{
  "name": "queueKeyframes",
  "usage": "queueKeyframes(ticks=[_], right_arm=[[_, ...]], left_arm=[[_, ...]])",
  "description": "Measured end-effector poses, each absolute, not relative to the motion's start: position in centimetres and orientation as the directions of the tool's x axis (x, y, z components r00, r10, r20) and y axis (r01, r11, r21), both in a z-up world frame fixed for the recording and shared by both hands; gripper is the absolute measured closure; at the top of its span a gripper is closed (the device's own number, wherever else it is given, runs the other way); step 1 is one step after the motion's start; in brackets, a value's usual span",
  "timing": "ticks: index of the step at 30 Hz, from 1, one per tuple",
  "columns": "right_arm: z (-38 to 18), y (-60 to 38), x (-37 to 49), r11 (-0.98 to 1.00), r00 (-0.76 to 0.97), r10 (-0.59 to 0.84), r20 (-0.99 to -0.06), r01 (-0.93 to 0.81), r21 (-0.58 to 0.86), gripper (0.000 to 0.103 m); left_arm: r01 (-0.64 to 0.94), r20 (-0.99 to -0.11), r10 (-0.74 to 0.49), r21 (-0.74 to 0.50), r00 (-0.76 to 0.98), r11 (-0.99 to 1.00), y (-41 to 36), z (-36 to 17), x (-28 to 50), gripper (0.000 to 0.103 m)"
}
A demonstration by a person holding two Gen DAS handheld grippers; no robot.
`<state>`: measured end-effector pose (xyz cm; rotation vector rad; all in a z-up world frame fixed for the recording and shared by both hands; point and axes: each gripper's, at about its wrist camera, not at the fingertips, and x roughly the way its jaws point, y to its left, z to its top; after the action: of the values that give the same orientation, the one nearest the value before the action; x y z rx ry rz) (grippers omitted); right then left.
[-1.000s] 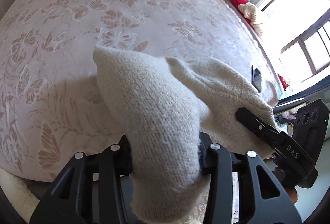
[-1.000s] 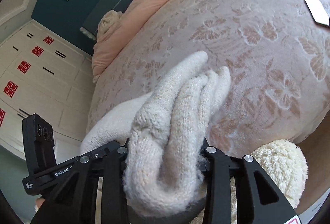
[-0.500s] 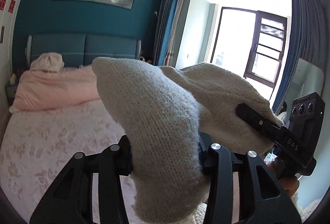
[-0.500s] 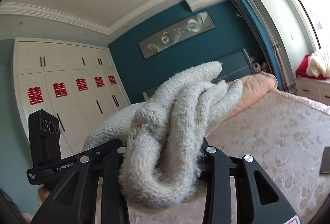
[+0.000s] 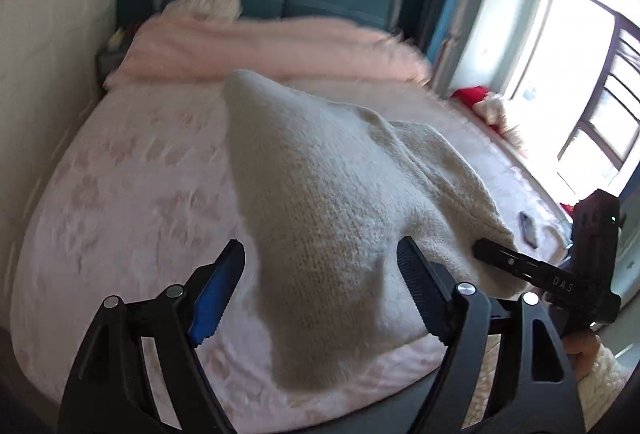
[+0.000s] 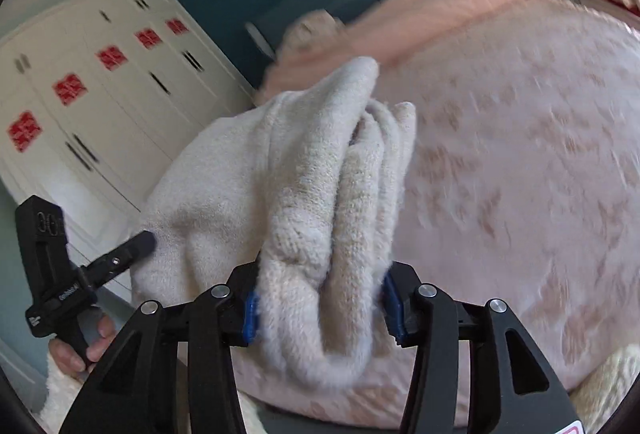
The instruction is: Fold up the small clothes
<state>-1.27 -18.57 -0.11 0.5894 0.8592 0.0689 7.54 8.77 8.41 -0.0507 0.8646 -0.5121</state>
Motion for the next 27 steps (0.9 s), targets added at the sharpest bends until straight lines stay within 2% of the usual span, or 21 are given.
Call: queueKeyframes(ticks=[2,4,6,7,8,11,17,19,20,21,22,23,25,27], right_arm=[[-3.7,-18.9,-3.4,0.826,0.61,0.296,-0.735,0.223,0.517,0.063],[-4.5,-19.6,-4.1,0.814,0.596,0.295,-0.747,0.253,0.523,0.06],[-4.4,-20.1,-3.1,0.813,0.596,0.275,-0.754,0.274,0.513,0.046],[-4.3,-20.2,-2.2,0.812,0.598,0.273,-0.753,0.276,0.514,0.035],[-4.2,-20.4,-1.1,0.807,0.603,0.285,-0.745,0.269,0.526,0.027],[-4.8,-20.0,2.3,0.804,0.585,0.307,-0.751,0.263,0.534,0.018],[-10.2,-19.0,8.0,0.814,0.453,0.294,-0.842,0.343,0.469,0.018],[-11.8,-18.9,8.9,0.789,0.43,0.341,-0.836,0.354,0.503,0.018],[-11.8,-18.9,9.3,0.779,0.437,0.351,-0.828,0.355,0.517,0.03],[-11.3,-18.7,9.8,0.772,0.442,0.381,-0.812,0.331,0.542,0.046],[-10.2,-18.3,10.5,0.789,0.438,0.371,-0.819,0.315,0.527,0.062],[-8.3,-17.8,10.8,0.809,0.458,0.364,-0.811,0.275,0.519,0.066],[-3.5,-16.6,11.1,0.839,0.538,0.38,-0.753,0.143,0.525,0.069],[1.4,-15.8,10.8,0.856,0.607,0.39,-0.693,0.04,0.516,0.069]], left_arm=[[0.266,-0.803,-0.396,-0.304,0.445,0.915,12.2,1.3,7.1,0.029],[0.173,-0.824,-0.392,-0.352,0.409,0.92,14.7,-2.1,5.9,0.029],[0.133,-0.822,-0.401,-0.381,0.405,0.915,15.6,-3.2,5.4,0.028],[0.125,-0.817,-0.406,-0.391,0.41,0.912,15.6,-3.3,5.9,0.025],[0.121,-0.813,-0.409,-0.396,0.415,0.91,15.8,-3.1,6.8,0.017],[0.139,-0.793,-0.441,-0.424,0.42,0.895,14.4,-3.2,9.1,0.01],[0.049,-0.811,-0.46,-0.476,0.361,0.878,11.8,-7.6,13.5,0.007],[-0.004,-0.81,-0.492,-0.52,0.318,0.854,11.6,-9.7,14.7,0.007],[-0.025,-0.803,-0.518,-0.548,0.296,0.836,11.6,-10.5,15.1,0.009],[-0.037,-0.791,-0.547,-0.577,0.274,0.816,11.6,-11.0,15.5,0.015],[-0.03,-0.762,-0.595,-0.621,0.254,0.783,11.4,-10.9,15.8,0.042],[-0.029,-0.763,-0.596,-0.621,0.252,0.783,11.4,-10.3,16.0,0.051],[0.034,-0.743,-0.598,-0.618,0.302,0.785,11.3,-7.2,16.1,0.06],[0.097,-0.724,-0.587,-0.597,0.362,0.796,11.4,-3.4,16.0,0.061]])
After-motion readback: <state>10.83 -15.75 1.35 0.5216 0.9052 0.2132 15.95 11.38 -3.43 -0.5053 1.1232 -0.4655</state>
